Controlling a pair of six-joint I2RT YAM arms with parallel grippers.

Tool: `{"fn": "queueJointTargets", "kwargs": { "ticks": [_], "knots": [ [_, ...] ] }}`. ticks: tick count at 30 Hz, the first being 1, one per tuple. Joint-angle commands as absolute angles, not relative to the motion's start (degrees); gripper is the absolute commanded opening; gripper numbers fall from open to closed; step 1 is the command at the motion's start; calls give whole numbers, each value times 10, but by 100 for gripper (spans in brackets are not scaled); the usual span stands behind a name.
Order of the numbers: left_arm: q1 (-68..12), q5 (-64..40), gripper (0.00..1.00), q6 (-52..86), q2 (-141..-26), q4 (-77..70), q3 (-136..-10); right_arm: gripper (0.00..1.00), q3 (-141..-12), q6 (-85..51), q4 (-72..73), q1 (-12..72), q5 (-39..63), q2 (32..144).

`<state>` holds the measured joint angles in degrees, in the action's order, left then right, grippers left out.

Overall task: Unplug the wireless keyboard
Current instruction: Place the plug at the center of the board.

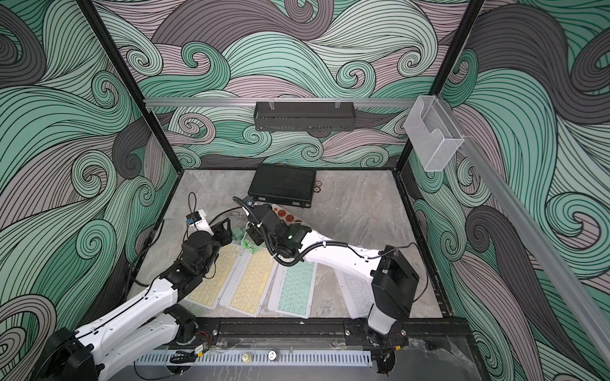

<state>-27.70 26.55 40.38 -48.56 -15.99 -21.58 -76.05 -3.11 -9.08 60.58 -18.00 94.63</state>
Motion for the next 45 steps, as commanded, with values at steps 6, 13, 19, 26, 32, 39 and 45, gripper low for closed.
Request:
{"fn": "queueJointTargets", "kwargs": {
  "ticks": [6, 13, 19, 26, 32, 39, 45],
  "knots": [
    [-264, 330, 41, 431, -509, -134, -225, 0, -717, -69, -51, 600, -198, 940],
    [-263, 300, 39, 425, -514, -138, -230, 0, -689, -111, -30, 545, -156, 1003],
    [-264, 158, 30, 376, -557, -155, -264, 0, -674, -135, -22, 511, -118, 1035],
    [-264, 146, 28, 374, -600, -142, -289, 0, -677, -137, -48, 483, -60, 1065],
    [-264, 134, 28, 372, -606, -144, -292, 0, -732, -93, -136, 464, 8, 1112],
    [-264, 110, 25, 371, -627, -152, -299, 17, -794, -69, -188, 447, 32, 1153],
    [-264, 108, 25, 372, -632, -154, -300, 59, -837, -37, -231, 442, 27, 1153]
  ]
}}
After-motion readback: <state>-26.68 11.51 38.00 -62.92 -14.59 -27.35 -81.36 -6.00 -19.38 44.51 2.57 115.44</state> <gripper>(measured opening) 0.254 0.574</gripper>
